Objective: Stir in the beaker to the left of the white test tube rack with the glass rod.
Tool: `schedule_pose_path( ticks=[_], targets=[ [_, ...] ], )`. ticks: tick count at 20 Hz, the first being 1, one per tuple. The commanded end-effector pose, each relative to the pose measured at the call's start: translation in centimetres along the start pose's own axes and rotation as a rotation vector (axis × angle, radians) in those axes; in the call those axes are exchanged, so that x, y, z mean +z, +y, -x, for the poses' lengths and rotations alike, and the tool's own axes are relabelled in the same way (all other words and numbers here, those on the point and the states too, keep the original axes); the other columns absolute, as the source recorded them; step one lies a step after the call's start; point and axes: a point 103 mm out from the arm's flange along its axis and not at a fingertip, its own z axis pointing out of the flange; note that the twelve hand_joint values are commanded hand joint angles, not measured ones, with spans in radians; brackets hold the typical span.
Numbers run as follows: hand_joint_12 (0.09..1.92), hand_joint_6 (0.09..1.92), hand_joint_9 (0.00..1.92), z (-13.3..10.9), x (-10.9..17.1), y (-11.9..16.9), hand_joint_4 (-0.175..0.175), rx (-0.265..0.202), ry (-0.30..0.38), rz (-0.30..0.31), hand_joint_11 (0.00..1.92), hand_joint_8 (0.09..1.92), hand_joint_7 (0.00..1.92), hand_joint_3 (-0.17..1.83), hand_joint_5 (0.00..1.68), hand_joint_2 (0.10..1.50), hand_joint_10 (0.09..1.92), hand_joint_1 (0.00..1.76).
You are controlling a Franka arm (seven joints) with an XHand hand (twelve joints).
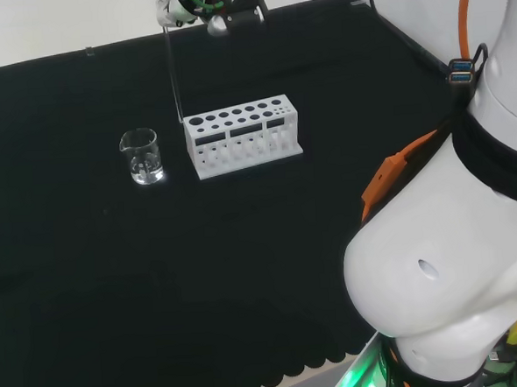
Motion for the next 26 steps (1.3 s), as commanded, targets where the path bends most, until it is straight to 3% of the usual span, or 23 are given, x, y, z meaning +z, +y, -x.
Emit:
schedule_pose_path(
  ticks=[1, 8, 26],
  targets=[
    [0.91, 0.89, 1.75, -0.2, -0.1, -0.1, -0.175, -0.005, 0.000, 0.003, 1.66, 0.80, 1.59, -0.17, 1.09, 1.15, 0.70, 1.18],
    [0.91, 0.88, 1.75, -0.7, -0.9, 0.1, -0.175, -0.020, 0.039, 0.021, 1.66, 0.80, 1.59, -0.17, 1.09, 1.15, 0.70, 1.18],
    [0.91, 0.87, 1.75, -4.7, 0.6, 5.0, -0.175, -0.110, 0.038, -0.005, 1.66, 0.79, 1.60, -0.17, 1.10, 1.14, 0.69, 1.18]
  ],
)
